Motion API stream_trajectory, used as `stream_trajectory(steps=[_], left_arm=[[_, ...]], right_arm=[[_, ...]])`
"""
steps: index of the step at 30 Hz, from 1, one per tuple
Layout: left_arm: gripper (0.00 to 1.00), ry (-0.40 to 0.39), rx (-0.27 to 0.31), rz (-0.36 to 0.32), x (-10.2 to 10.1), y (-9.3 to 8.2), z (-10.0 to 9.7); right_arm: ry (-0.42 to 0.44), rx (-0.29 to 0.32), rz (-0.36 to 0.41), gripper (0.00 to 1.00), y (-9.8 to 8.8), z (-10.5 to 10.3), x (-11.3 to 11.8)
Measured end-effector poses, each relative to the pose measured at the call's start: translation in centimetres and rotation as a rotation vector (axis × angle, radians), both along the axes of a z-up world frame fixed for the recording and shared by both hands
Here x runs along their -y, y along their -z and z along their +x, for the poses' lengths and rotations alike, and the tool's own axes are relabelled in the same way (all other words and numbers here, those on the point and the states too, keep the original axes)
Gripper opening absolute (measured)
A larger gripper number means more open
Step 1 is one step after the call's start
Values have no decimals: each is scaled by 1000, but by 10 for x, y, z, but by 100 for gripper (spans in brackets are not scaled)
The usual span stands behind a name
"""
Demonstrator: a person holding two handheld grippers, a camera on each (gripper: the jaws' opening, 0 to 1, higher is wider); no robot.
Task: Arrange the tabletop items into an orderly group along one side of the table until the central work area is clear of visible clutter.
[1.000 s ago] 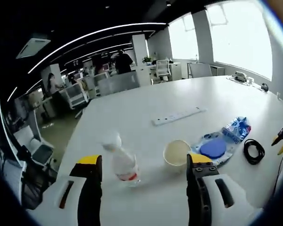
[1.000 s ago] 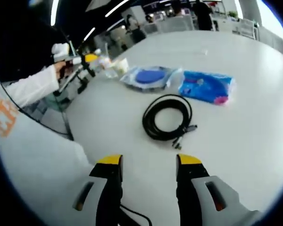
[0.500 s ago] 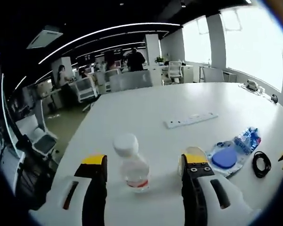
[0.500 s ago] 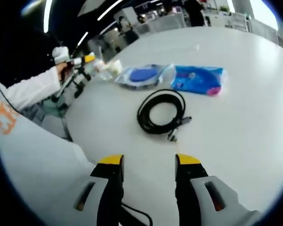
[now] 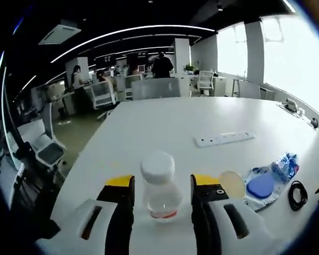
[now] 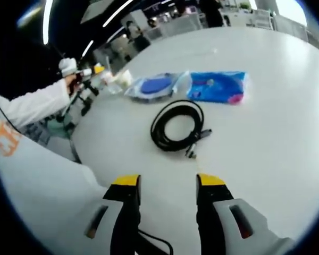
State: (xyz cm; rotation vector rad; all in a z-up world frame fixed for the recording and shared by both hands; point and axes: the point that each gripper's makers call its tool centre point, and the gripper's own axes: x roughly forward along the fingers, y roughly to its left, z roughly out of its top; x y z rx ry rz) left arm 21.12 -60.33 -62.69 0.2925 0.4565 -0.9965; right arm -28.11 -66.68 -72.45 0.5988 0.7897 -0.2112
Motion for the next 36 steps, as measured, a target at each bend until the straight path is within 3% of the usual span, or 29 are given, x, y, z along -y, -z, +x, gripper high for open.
stream_trajectory(steps=[3,6,11,21,36], left_arm=[[29,-8,22,33,-2,2,5],[26,-16,12,6,1,-2,7],[24,-3,51,14,4,-5,8],[22,37,51,-13,13,-19,-8],[21,50,24,-9,21,-11,-22]], right_arm=[[1,-2,3,39,0,0,-1],[0,-10,5,39,2,0,-2],[10,-12,4,39,2,0,0],[5,-11,7,39,2,1,-1],[-3,-1,18,39,4,3,-1]])
